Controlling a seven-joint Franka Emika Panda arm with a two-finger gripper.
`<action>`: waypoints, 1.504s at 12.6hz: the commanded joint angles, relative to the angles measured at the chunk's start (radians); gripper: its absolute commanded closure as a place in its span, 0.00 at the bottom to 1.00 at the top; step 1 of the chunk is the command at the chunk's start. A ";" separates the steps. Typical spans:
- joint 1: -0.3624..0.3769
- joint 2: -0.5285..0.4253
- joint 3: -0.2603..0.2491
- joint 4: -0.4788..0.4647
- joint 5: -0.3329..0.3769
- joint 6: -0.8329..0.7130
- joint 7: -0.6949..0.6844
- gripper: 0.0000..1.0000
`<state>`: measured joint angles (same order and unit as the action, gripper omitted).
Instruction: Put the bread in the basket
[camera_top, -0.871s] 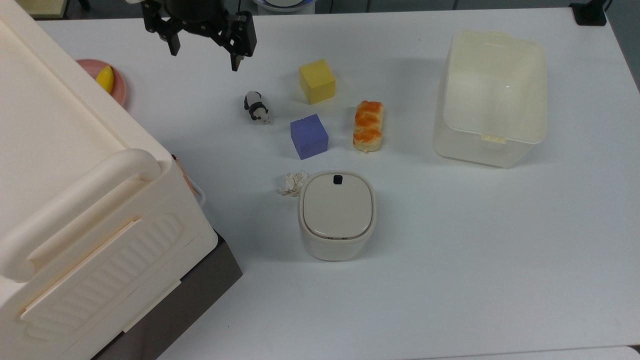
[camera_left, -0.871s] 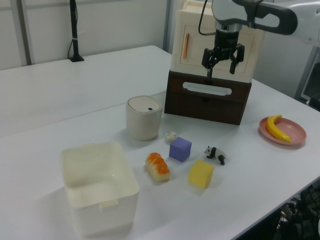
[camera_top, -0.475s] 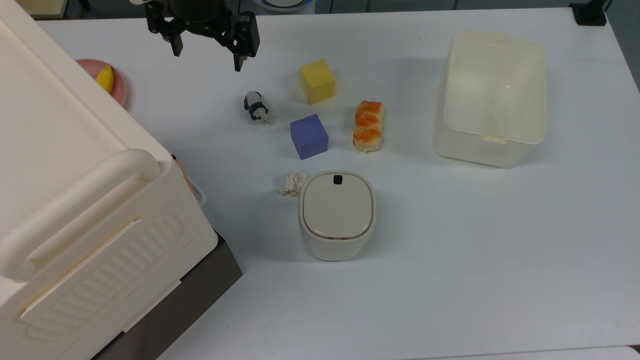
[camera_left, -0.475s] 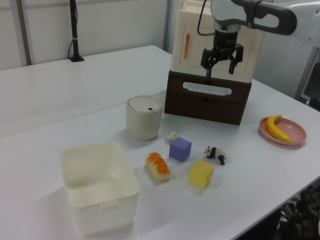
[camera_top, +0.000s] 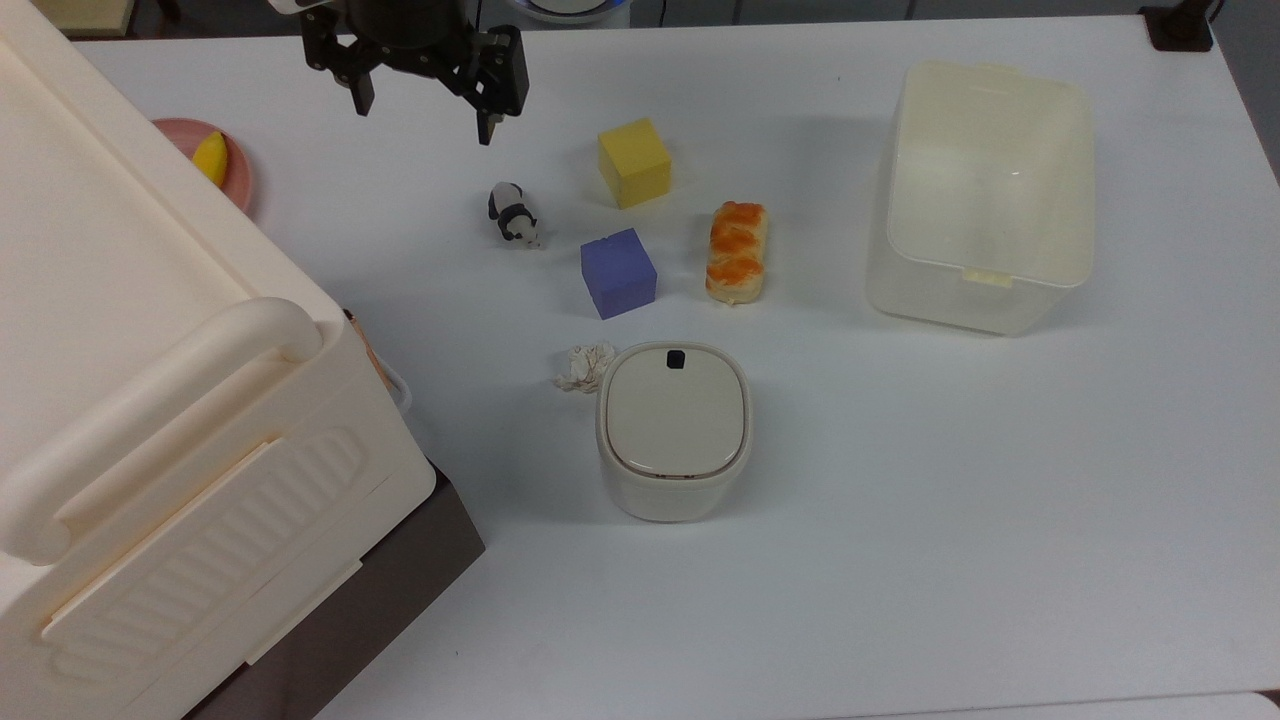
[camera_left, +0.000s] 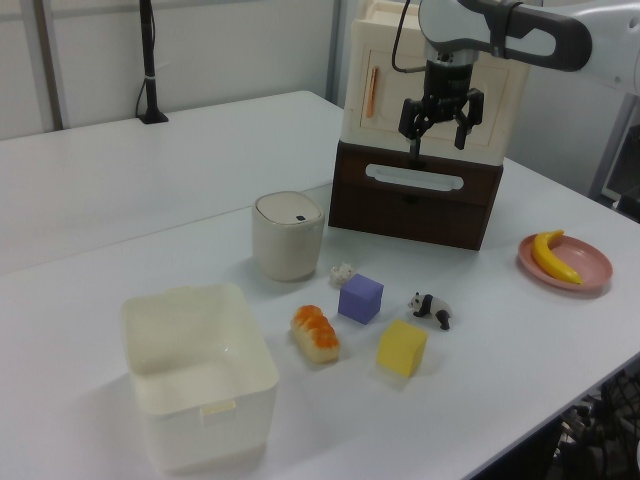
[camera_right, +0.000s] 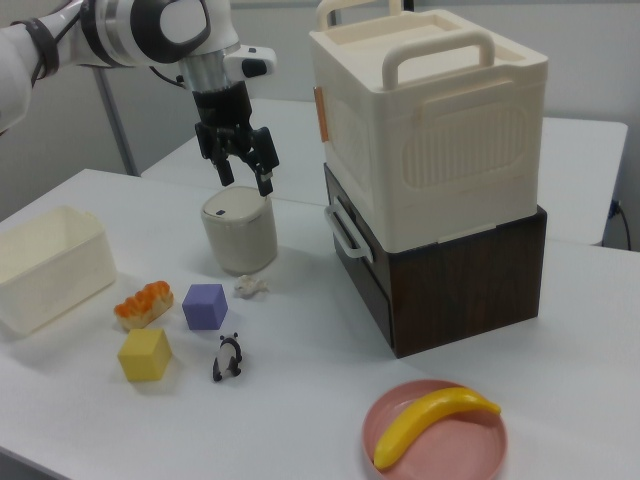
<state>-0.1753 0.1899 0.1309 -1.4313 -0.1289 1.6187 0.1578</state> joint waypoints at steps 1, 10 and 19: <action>0.016 -0.026 -0.005 -0.054 -0.020 0.039 -0.007 0.00; 0.017 -0.079 -0.005 -0.141 -0.020 0.101 -0.012 0.00; 0.020 -0.178 -0.005 -0.285 -0.020 0.204 -0.020 0.00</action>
<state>-0.1653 0.0598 0.1314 -1.6519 -0.1332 1.7850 0.1571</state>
